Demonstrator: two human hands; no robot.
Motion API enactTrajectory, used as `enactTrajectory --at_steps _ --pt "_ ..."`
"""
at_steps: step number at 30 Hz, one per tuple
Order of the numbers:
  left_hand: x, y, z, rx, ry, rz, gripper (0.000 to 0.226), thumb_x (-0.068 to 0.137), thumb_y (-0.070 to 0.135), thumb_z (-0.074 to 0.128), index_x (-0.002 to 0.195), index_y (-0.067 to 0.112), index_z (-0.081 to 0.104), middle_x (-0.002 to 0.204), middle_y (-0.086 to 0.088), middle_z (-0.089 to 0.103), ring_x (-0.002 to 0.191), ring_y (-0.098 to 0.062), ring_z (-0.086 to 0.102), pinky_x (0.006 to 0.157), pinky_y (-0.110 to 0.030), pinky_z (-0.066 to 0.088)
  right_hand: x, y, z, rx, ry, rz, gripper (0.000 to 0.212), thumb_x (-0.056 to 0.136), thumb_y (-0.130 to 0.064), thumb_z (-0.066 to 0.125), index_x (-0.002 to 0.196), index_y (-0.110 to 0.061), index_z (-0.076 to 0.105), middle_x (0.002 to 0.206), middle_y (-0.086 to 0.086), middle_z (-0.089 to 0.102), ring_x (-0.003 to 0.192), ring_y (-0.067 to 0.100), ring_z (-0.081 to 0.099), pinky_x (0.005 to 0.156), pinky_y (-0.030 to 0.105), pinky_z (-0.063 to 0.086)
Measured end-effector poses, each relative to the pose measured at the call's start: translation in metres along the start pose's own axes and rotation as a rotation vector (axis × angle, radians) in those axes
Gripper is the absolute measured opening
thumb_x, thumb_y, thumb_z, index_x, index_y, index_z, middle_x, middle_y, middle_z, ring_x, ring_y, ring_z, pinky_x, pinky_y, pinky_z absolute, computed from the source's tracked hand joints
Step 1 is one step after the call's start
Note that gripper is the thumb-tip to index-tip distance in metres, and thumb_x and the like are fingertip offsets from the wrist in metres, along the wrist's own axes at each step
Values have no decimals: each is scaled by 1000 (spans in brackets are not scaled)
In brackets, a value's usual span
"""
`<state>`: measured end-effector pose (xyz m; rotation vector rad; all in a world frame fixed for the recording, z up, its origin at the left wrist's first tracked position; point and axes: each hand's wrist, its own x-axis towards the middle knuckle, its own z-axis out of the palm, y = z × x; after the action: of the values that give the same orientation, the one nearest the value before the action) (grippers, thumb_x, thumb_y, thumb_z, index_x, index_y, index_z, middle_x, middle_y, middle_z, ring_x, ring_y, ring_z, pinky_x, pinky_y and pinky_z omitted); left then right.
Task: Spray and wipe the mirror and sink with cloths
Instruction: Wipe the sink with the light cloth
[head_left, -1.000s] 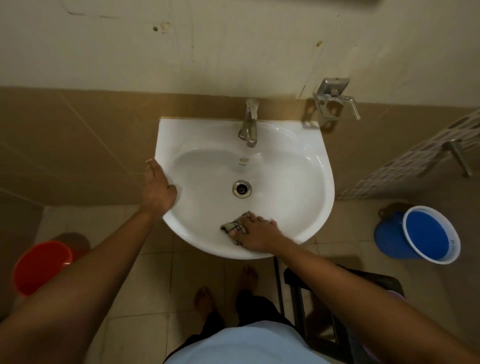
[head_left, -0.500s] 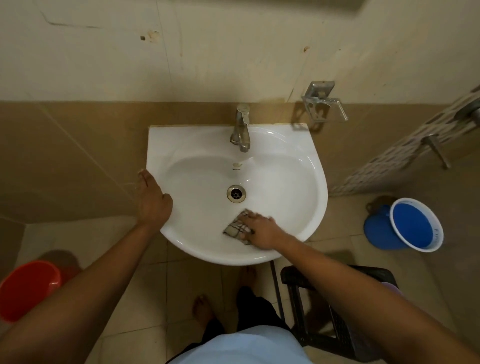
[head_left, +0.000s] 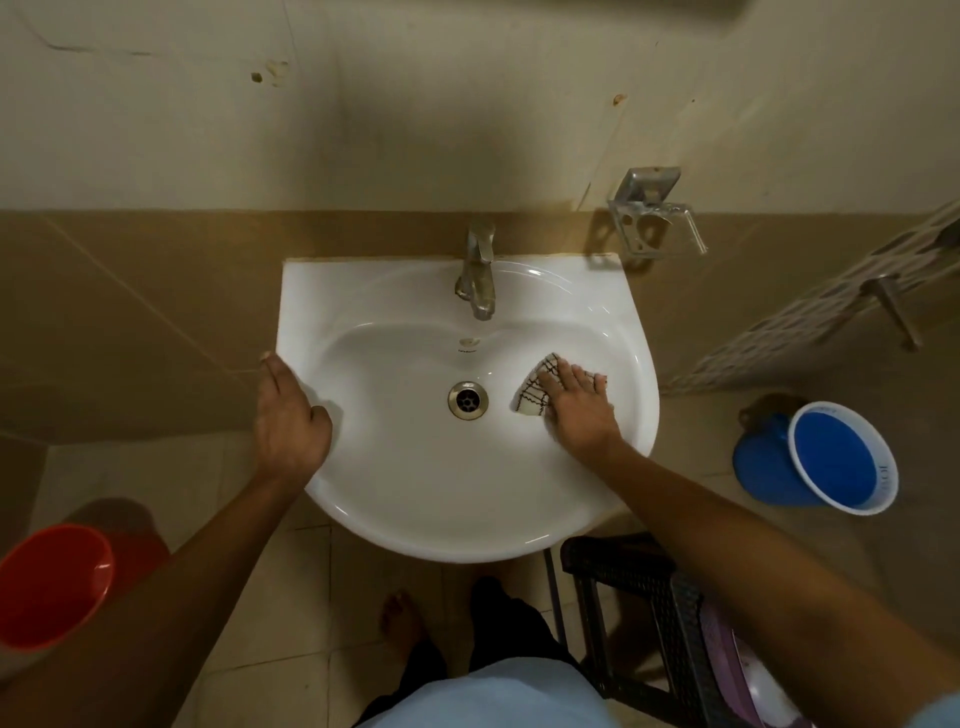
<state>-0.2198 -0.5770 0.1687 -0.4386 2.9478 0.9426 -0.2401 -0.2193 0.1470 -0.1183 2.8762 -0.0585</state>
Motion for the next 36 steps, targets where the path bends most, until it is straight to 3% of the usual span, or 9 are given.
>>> enactTrajectory --at_steps 6,10,17,21,25,29,31,34,36 --pt "0 1 -2 20 -10 -3 80 89 0 51 154 -5 5 162 -25 11 147 -42 20 118 -48 28 -10 -70 -35 1455 435 953 43 104 -26 38 147 -17 36 137 14 53 119 32 55 92 36 47" --pt "-1 1 -3 21 -11 -1 79 90 0 51 154 -5 6 162 -24 10 148 -42 20 118 -48 28 41 -80 -63 1645 466 1291 54 106 -25 30 155 -10 12 156 19 27 140 36 34 115 46 28" --pt "-1 1 -3 4 -14 -16 79 89 0 51 155 -3 6 162 -23 11 148 -40 19 119 -48 27 91 -128 -36 1850 356 1098 53 104 -38 23 152 -19 17 150 5 37 129 29 47 107 45 40" --pt "-1 2 -5 5 -25 -21 81 89 3 51 155 -1 5 163 -21 10 148 -39 20 118 -49 29 108 -152 25 1489 167 871 60 93 -37 26 152 -37 12 156 0 30 136 23 40 109 52 38" --pt "-2 1 -6 4 -33 -17 81 88 4 50 155 -1 5 163 -22 11 147 -40 22 116 -49 33 80 -185 -9 1252 -90 671 40 99 -10 41 137 3 41 126 19 51 105 35 57 62 15 45" --pt "-2 1 -6 -5 -30 -20 80 90 4 49 155 -1 4 163 -22 11 148 -38 22 116 -45 32 82 -216 -34 957 -279 593 36 98 -20 49 129 0 49 129 14 55 111 26 58 82 25 48" --pt "-3 1 -6 -15 -26 -18 79 90 3 49 155 -1 4 163 -22 12 148 -37 20 118 -43 29 82 -240 -36 1197 -269 666 48 100 -25 44 142 -3 36 143 19 45 99 12 57 78 18 50" --pt "-2 -1 -5 -27 -24 -12 78 91 3 48 155 -2 4 162 -23 12 149 -36 19 119 -44 28 76 -262 -17 1037 -208 560 71 101 -29 45 150 9 10 153 38 10 139 47 27 115 50 30" --pt "-2 -1 -5 -52 -21 -20 76 93 4 47 155 -1 4 163 -22 12 149 -35 19 120 -40 24 55 -269 -14 960 -201 455 70 103 -24 39 151 8 0 156 34 -3 144 49 7 116 56 21"
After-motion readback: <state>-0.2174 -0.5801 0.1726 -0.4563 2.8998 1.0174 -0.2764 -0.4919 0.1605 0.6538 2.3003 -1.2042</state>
